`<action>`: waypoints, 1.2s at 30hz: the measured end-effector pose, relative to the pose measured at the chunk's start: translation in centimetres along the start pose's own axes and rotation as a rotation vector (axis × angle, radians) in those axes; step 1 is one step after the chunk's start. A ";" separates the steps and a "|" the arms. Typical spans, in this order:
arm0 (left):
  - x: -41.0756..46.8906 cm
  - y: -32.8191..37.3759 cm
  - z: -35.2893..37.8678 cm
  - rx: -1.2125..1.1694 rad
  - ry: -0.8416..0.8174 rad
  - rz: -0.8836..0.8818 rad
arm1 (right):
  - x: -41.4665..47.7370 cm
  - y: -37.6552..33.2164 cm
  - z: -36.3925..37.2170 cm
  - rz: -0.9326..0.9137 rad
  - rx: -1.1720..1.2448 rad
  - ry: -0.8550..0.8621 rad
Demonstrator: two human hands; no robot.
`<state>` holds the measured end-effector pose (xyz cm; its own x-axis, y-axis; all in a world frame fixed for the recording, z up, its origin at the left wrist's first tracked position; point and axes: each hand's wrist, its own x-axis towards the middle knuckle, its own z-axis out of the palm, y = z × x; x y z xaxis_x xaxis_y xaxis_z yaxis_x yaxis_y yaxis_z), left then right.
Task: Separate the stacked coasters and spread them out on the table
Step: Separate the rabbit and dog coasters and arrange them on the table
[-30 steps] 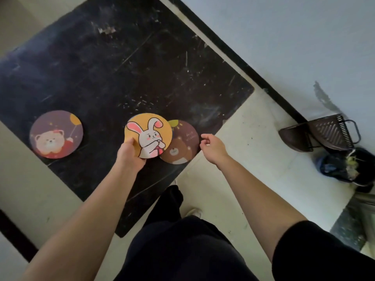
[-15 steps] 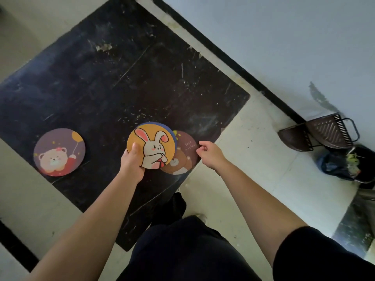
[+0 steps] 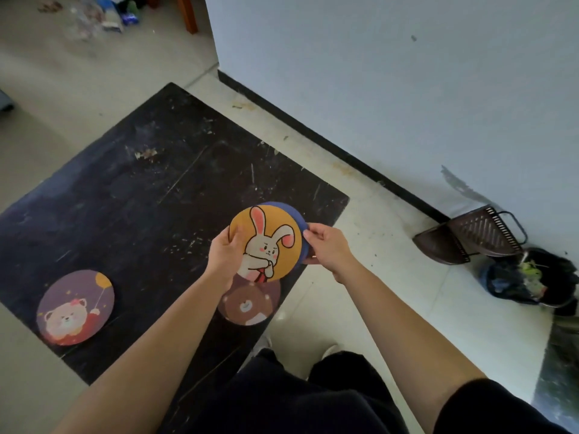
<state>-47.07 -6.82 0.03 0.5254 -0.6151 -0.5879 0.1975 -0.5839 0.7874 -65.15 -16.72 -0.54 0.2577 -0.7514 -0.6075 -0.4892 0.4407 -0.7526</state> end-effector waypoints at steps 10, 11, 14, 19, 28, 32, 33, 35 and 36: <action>2.8 4.2 8.5 -0.029 0.336 -0.034 | 9.4 0.1 -14.7 -0.048 0.092 0.146; 3.0 4.4 9.6 -0.072 0.367 -0.055 | 10.4 -0.3 -16.0 -0.059 0.092 0.119; 2.7 6.1 13.9 -0.197 0.467 -0.134 | 13.3 -1.7 -19.7 -0.084 0.072 0.021; 2.2 9.1 19.7 -0.393 0.539 -0.215 | 17.2 -5.6 -23.8 -0.126 0.042 -0.121; 4.1 10.4 18.8 -0.610 0.740 -0.290 | 22.4 -13.7 -19.7 -0.217 -0.073 -0.332; 7.2 11.0 15.7 -0.895 0.810 -0.304 | 24.7 -17.3 -16.2 -0.276 -0.172 -0.389; 8.2 11.5 14.9 -0.961 0.827 -0.312 | 25.3 -18.2 -15.4 -0.285 -0.200 -0.393; 10.0 12.1 13.3 -1.114 0.866 -0.315 | 26.4 -20.0 -13.8 -0.297 -0.272 -0.413; 10.8 12.3 12.4 -1.186 0.882 -0.316 | 26.9 -20.8 -12.9 -0.306 -0.304 -0.428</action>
<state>-49.27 -27.26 1.11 0.5635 0.2074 -0.7997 0.7019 0.3903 0.5958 -58.83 -52.46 2.06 0.7056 -0.5296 -0.4708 -0.5399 0.0286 -0.8412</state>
